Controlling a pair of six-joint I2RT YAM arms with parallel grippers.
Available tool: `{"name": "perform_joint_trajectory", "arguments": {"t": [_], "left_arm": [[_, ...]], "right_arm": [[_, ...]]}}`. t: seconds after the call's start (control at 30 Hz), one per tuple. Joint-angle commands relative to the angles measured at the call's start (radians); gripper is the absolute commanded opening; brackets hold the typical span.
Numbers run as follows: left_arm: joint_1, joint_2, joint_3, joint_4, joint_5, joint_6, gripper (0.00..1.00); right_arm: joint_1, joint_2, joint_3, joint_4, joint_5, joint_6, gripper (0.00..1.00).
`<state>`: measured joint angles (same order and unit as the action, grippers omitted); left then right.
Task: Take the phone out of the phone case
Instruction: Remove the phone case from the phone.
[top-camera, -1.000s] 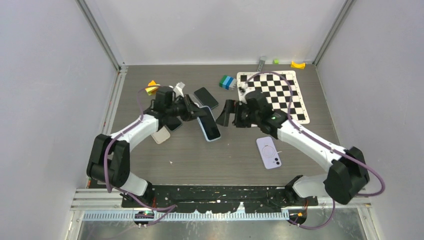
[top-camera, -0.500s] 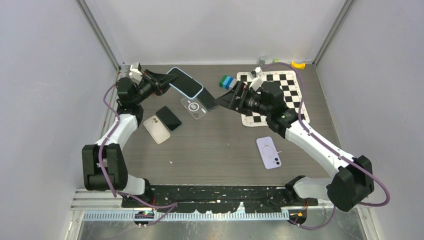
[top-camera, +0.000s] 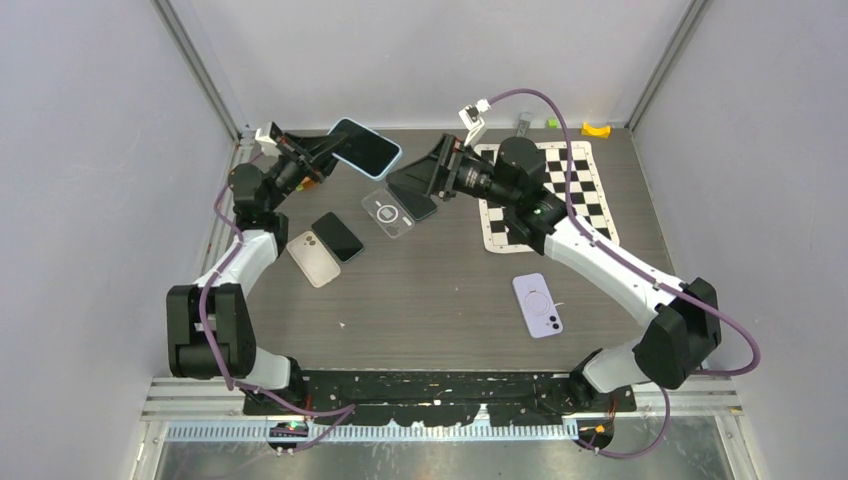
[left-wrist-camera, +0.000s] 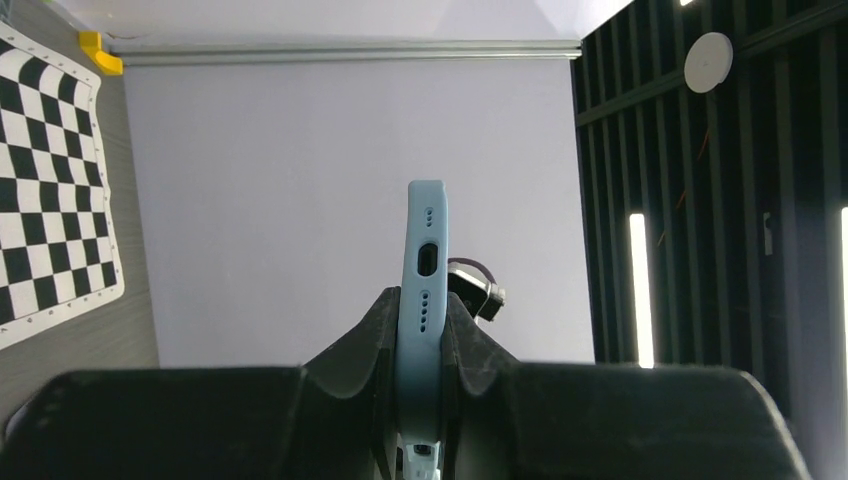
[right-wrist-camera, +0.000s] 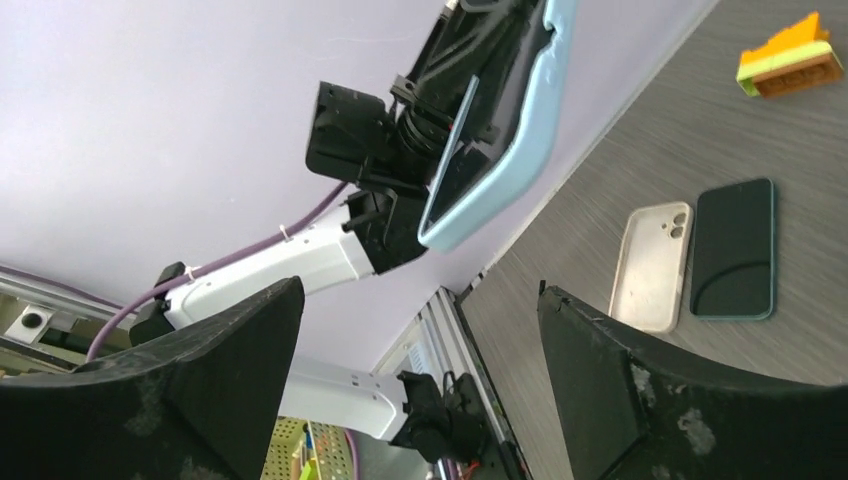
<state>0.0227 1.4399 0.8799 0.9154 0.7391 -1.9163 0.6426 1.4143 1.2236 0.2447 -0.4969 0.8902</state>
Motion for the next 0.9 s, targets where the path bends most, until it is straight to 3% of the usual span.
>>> {"name": "perform_joint_trajectory", "arguments": {"t": [0.0, 0.3, 0.53, 0.7, 0.87], "left_arm": [[0.002, -0.073, 0.010, 0.060, -0.022, -0.061, 0.00], [0.002, -0.117, 0.000, -0.059, -0.003, -0.065, 0.00], [0.002, -0.135, 0.008, -0.143, 0.027, -0.071, 0.00], [0.002, -0.144, 0.013, -0.199, 0.041, -0.088, 0.00], [0.002, -0.146, 0.036, -0.226, 0.069, -0.103, 0.00]], "right_arm": [[0.020, 0.062, 0.104, 0.066, -0.029, 0.022, 0.89], [0.041, 0.148, 0.220, -0.030, -0.046, 0.024, 0.46], [0.044, 0.165, 0.236, -0.074, -0.071, -0.023, 0.34], [0.050, 0.173, 0.227, -0.078, -0.116, -0.093, 0.33], [0.052, 0.181, 0.251, -0.188, -0.107, -0.205, 0.31]]}}
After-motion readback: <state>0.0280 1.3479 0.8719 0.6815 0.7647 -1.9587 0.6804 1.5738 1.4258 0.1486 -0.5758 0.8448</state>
